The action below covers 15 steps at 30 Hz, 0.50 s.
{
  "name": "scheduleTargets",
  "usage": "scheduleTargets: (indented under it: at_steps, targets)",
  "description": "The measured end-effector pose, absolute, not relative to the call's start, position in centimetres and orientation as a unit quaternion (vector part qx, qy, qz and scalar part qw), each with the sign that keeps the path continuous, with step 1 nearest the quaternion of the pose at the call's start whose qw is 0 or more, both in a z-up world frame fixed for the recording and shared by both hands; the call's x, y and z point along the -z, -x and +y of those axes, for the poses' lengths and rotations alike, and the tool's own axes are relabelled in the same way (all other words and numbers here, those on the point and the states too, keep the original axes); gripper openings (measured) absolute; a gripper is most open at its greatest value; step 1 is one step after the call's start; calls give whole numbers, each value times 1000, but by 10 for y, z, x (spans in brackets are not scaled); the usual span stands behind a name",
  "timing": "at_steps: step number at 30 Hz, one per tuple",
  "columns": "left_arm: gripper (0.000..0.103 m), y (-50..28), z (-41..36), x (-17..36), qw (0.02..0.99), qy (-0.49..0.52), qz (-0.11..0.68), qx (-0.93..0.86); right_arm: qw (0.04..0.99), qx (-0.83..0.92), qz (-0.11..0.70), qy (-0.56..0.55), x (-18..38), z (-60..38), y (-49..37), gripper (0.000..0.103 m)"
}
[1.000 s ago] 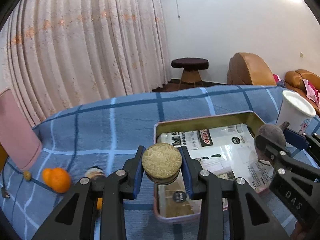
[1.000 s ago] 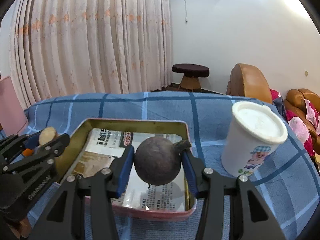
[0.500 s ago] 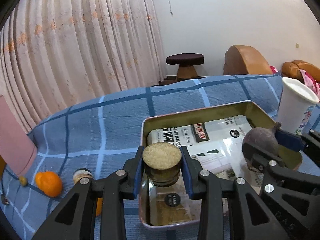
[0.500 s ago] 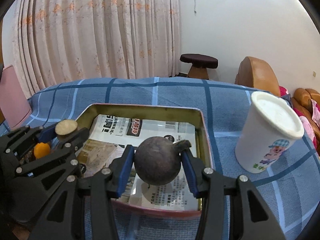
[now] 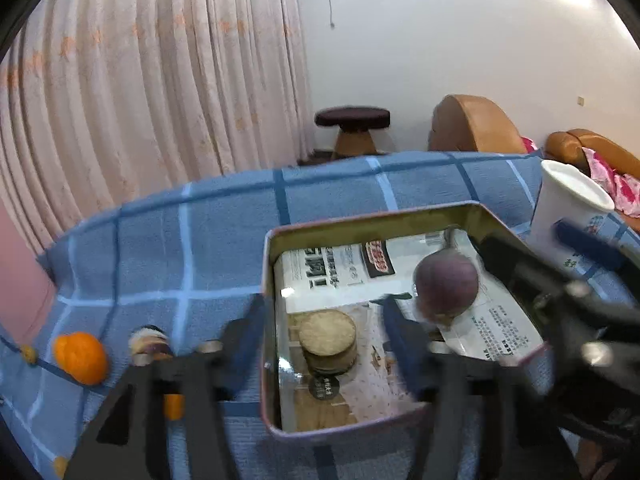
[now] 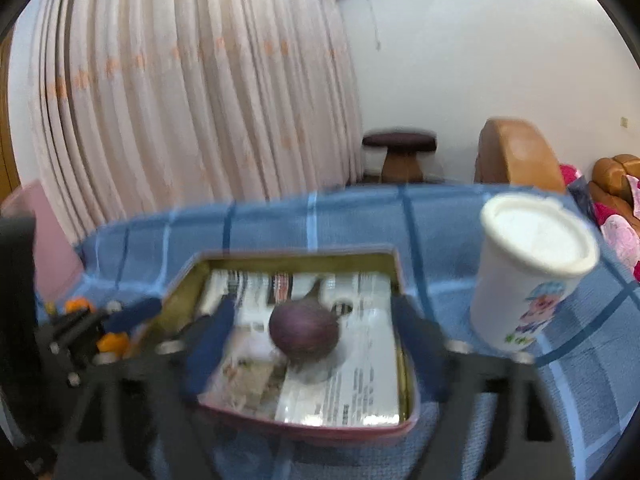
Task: Organize fruits
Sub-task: 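Carry the purple fruit and jar into the pink tin while both tools release them, then grasp the small yellow-green fruit with the left tool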
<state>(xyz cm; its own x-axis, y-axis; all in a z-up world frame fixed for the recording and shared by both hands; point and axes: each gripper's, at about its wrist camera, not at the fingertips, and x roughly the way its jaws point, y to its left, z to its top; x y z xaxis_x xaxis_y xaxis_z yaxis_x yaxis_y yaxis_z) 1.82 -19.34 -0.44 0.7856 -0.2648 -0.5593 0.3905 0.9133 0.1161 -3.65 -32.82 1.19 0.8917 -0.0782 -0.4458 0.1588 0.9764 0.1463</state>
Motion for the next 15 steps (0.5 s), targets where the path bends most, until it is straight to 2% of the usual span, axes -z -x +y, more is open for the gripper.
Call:
scheduleTargets:
  at_steps: [1,4,15]
  targets:
    - [86,-13,-193,1,945,-118,259,164,971,66,212,-89,-15,-329,40,99]
    - [86,0,-186,-10,955,-119,218,163,977,88,178,-82,-23,-328,51,100]
    - [86,0,-143,-1,961,-107,233,108,972,120,181,-94,-17,-322,51,101]
